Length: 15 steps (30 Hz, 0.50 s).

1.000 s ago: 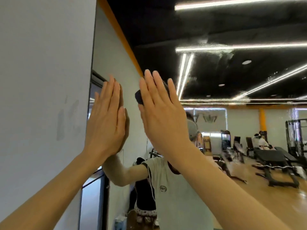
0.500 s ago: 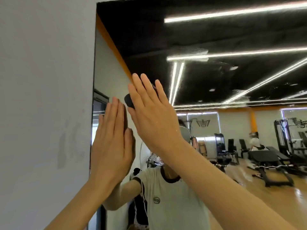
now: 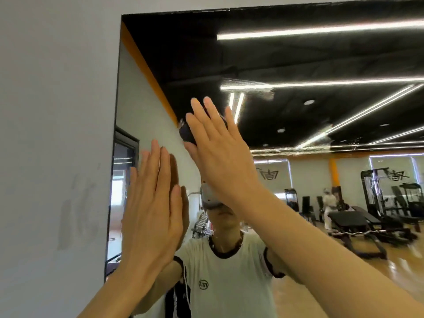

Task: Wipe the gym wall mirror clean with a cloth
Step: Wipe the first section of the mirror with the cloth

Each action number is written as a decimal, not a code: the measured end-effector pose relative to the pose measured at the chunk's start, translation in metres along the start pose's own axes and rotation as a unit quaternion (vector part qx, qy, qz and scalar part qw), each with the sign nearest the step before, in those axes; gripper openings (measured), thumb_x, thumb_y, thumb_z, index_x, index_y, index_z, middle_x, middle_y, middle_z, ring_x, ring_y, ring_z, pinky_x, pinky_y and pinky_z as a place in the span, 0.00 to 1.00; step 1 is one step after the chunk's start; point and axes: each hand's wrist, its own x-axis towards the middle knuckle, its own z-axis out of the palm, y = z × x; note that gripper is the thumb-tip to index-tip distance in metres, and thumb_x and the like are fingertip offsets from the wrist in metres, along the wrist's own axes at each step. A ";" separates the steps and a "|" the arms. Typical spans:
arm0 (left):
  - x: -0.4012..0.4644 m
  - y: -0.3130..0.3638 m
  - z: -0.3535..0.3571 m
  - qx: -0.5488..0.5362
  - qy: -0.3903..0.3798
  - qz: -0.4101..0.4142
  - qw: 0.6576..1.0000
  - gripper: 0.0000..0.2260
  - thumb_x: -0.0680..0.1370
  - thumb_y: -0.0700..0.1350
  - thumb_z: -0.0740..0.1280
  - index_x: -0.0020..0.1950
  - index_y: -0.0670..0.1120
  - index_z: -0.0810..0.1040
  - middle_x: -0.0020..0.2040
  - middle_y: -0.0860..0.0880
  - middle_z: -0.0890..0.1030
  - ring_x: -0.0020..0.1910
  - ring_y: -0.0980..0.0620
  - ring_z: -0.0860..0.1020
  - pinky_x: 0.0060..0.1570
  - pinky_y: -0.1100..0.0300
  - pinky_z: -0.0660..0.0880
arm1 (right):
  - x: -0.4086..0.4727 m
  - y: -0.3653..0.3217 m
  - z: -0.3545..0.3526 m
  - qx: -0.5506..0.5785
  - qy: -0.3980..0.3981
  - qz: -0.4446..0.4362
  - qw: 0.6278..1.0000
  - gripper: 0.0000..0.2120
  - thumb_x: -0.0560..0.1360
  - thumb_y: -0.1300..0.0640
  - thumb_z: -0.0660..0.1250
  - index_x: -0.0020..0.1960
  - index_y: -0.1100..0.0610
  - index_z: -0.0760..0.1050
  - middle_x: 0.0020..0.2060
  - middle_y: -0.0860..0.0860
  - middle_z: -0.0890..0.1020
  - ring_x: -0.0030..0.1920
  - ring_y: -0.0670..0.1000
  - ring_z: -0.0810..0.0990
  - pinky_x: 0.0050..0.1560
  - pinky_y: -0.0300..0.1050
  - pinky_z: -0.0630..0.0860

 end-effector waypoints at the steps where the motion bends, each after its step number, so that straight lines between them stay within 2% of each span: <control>1: 0.000 0.005 0.002 -0.005 -0.002 0.006 1.000 0.29 0.86 0.56 0.43 0.82 0.39 0.55 0.82 0.43 0.55 0.81 0.53 0.49 0.79 0.59 0.39 | 0.000 0.017 -0.005 -0.010 -0.002 0.017 1.000 0.25 0.84 0.48 0.53 0.77 0.59 0.65 0.78 0.57 0.64 0.79 0.57 0.57 0.77 0.54 0.44; 4: -0.003 0.011 0.012 -0.010 -0.020 0.030 0.999 0.27 0.86 0.56 0.44 0.83 0.43 0.50 0.83 0.46 0.53 0.81 0.53 0.48 0.78 0.60 0.39 | -0.024 0.086 -0.029 0.014 0.003 0.162 0.987 0.28 0.83 0.48 0.47 0.78 0.59 0.61 0.79 0.57 0.61 0.81 0.57 0.53 0.79 0.56 0.42; 6: -0.006 0.011 0.018 -0.018 -0.017 0.041 0.999 0.27 0.86 0.57 0.44 0.83 0.50 0.44 0.83 0.53 0.49 0.81 0.54 0.47 0.78 0.60 0.40 | -0.040 0.123 -0.043 0.019 0.028 0.258 0.965 0.27 0.84 0.49 0.47 0.78 0.62 0.60 0.79 0.59 0.60 0.81 0.57 0.51 0.80 0.60 0.44; 8: -0.008 0.011 0.021 -0.013 -0.014 0.049 0.999 0.26 0.87 0.57 0.44 0.83 0.52 0.42 0.83 0.58 0.44 0.81 0.56 0.46 0.78 0.60 0.40 | -0.037 0.114 -0.042 0.018 0.048 0.299 0.953 0.27 0.85 0.52 0.50 0.79 0.65 0.57 0.79 0.62 0.58 0.80 0.61 0.52 0.80 0.61 0.45; 9: -0.008 0.010 0.021 -0.004 -0.013 0.054 0.998 0.26 0.87 0.57 0.44 0.83 0.51 0.42 0.83 0.57 0.45 0.81 0.56 0.46 0.78 0.60 0.40 | -0.028 0.096 -0.039 0.031 0.059 0.285 0.956 0.26 0.84 0.55 0.54 0.77 0.68 0.59 0.77 0.65 0.61 0.79 0.64 0.55 0.79 0.62 0.48; 11: -0.008 0.010 0.023 0.011 -0.005 0.060 0.998 0.26 0.87 0.54 0.45 0.83 0.49 0.44 0.83 0.53 0.48 0.81 0.56 0.46 0.78 0.59 0.40 | -0.005 0.052 -0.023 0.042 0.073 0.195 0.977 0.24 0.79 0.60 0.61 0.72 0.69 0.65 0.72 0.67 0.68 0.75 0.66 0.63 0.76 0.63 0.53; 13: -0.008 0.011 0.023 0.011 0.000 0.058 0.998 0.27 0.86 0.52 0.48 0.83 0.51 0.43 0.83 0.56 0.46 0.81 0.58 0.46 0.79 0.60 0.41 | 0.013 0.010 -0.002 0.020 0.055 0.079 0.995 0.26 0.80 0.58 0.62 0.76 0.62 0.64 0.76 0.62 0.66 0.78 0.63 0.60 0.78 0.58 0.49; 15: -0.008 0.011 0.022 0.023 -0.001 0.056 0.998 0.26 0.86 0.52 0.48 0.83 0.50 0.45 0.83 0.57 0.46 0.81 0.58 0.46 0.78 0.61 0.41 | 0.026 0.007 0.005 -0.020 0.028 0.009 0.999 0.27 0.83 0.53 0.59 0.80 0.59 0.59 0.79 0.59 0.60 0.80 0.60 0.54 0.77 0.56 0.44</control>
